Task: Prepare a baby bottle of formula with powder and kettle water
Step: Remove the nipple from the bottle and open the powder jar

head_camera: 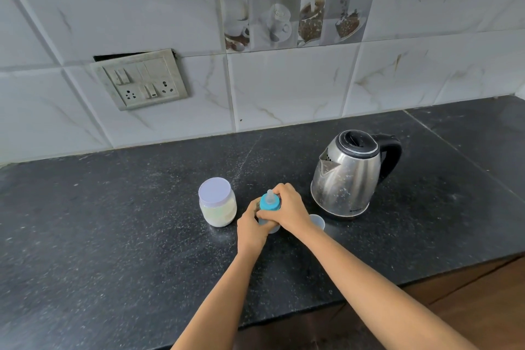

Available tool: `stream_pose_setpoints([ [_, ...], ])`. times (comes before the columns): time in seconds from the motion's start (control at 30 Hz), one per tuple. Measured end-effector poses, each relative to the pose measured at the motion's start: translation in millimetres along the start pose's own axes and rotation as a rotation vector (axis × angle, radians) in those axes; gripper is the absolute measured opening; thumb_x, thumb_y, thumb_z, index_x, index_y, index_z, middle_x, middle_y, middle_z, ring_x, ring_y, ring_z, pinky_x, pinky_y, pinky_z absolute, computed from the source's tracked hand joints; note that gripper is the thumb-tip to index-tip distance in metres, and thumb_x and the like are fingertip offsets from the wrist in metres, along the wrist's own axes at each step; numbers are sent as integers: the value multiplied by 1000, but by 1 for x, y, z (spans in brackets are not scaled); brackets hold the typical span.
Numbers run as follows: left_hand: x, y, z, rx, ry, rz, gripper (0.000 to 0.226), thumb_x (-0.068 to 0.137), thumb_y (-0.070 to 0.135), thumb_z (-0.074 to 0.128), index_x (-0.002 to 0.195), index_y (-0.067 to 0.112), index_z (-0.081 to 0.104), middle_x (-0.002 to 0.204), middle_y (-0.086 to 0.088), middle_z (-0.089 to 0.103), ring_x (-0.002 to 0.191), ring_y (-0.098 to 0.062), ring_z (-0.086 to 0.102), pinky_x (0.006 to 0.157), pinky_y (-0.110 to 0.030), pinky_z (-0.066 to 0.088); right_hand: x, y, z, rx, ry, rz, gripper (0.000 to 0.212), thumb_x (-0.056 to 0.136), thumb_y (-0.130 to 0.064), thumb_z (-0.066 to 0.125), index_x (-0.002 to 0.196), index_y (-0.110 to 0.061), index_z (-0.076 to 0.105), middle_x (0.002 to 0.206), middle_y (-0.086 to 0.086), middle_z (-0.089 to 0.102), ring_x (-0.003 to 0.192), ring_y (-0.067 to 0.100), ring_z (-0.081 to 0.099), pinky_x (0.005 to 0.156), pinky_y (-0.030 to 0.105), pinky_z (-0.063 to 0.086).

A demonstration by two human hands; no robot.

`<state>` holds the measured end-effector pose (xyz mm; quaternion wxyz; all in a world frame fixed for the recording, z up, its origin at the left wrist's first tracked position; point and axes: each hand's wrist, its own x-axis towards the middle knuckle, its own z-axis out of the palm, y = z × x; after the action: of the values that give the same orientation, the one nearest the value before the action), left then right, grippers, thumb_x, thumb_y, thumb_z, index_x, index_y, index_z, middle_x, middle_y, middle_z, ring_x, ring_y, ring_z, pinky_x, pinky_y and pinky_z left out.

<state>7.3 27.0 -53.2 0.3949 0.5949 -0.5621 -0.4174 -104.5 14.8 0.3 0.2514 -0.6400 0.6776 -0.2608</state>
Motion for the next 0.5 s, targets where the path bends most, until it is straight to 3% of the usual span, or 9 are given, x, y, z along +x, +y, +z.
stream_pose_setpoints([
  [0.1, 4, -1, -2, 27, -30, 18, 55, 73, 26, 78, 115, 43, 48, 102, 25, 60, 94, 7, 57, 76, -9, 39, 3, 11, -3, 118, -30, -94, 49, 69, -28, 84, 109, -17, 58, 112, -1, 58, 106, 12, 57, 91, 30, 52],
  [0.27, 7, -7, -4, 13, -55, 26, 64, 68, 34, 83, 125, 32, 53, 115, 18, 62, 106, 0, 57, 93, -22, 43, 20, 22, -38, 152, -401, -241, 56, 72, -19, 81, 122, -27, 57, 117, -14, 60, 104, 6, 59, 87, 21, 52],
  [0.33, 7, -8, -5, 8, -64, 16, 67, 68, 35, 83, 126, 35, 51, 114, 23, 57, 104, 3, 54, 92, -20, 40, 28, 27, -48, 177, -395, -197, 60, 76, -11, 78, 128, -25, 51, 126, -9, 57, 105, 6, 61, 90, 25, 53],
  [0.4, 7, -8, -5, 0, -67, -3, 67, 68, 34, 83, 125, 39, 48, 109, 29, 53, 100, 8, 51, 90, -17, 37, 33, 34, -55, 233, -334, -139, 49, 81, -3, 71, 122, -24, 52, 127, -3, 58, 104, 8, 64, 91, 33, 54],
  [0.5, 6, -8, -5, -8, -58, -6, 64, 67, 35, 84, 117, 46, 46, 103, 32, 53, 92, 18, 49, 84, -10, 36, 30, 38, -57, 186, -467, -191, 45, 82, -3, 68, 120, -24, 57, 122, -6, 62, 111, 5, 60, 98, 30, 50],
])
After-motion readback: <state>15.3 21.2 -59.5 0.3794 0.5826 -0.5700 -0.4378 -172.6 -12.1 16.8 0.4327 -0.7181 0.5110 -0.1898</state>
